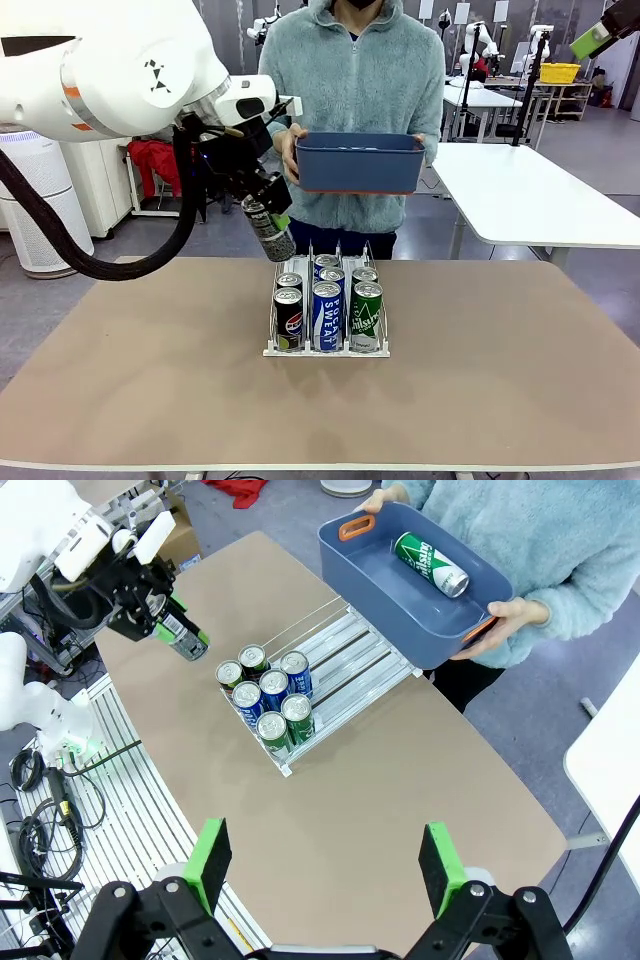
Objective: Fill the beverage cans into the dispenser.
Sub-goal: Place the picked Pepsi coke in the line of the Automatic Can Dispenser with the same cans.
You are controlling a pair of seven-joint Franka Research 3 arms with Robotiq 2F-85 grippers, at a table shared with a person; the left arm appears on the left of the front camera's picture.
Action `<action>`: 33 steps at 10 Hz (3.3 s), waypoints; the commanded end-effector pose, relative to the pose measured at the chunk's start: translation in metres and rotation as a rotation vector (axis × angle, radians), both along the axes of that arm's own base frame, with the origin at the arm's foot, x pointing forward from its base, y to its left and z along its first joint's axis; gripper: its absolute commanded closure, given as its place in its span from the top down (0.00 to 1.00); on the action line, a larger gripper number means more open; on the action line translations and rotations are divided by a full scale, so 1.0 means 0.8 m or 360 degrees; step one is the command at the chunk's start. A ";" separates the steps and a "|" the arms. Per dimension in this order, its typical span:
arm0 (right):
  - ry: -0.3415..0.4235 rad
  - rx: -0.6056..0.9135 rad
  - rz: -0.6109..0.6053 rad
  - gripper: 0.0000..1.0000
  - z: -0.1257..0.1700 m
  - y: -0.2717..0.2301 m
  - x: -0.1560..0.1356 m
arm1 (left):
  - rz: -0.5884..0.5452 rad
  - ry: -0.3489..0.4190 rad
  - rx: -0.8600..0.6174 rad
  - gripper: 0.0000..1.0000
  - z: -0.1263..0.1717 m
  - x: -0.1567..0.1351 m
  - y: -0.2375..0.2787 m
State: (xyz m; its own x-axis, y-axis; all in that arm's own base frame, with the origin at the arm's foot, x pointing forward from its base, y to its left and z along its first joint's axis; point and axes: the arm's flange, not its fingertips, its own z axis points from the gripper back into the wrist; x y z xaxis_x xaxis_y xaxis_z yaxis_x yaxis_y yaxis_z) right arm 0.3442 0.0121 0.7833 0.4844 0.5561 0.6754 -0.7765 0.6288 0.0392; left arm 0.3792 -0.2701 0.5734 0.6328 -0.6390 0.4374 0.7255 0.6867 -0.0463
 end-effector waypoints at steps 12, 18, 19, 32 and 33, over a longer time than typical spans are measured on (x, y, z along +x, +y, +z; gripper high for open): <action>0.0005 0.0003 0.0007 1.00 -0.002 0.001 0.000 | -0.0110 -0.0334 0.0202 0.58 -0.144 -0.101 -0.030; 0.0005 0.0003 0.0007 1.00 -0.002 0.001 0.000 | -0.0137 -0.0296 0.0226 0.58 -0.157 -0.097 -0.024; 0.0005 0.0003 0.0007 1.00 -0.002 0.001 0.000 | -0.0137 -0.0296 0.0226 0.58 -0.157 -0.097 -0.024; 0.0005 0.0003 0.0007 1.00 -0.002 0.001 0.000 | -0.0155 -0.0307 0.0058 0.58 -0.224 0.004 -0.004; 0.0005 0.0003 0.0007 1.00 -0.002 0.001 0.000 | -0.0168 -0.0310 0.0054 0.58 -0.224 0.008 -0.006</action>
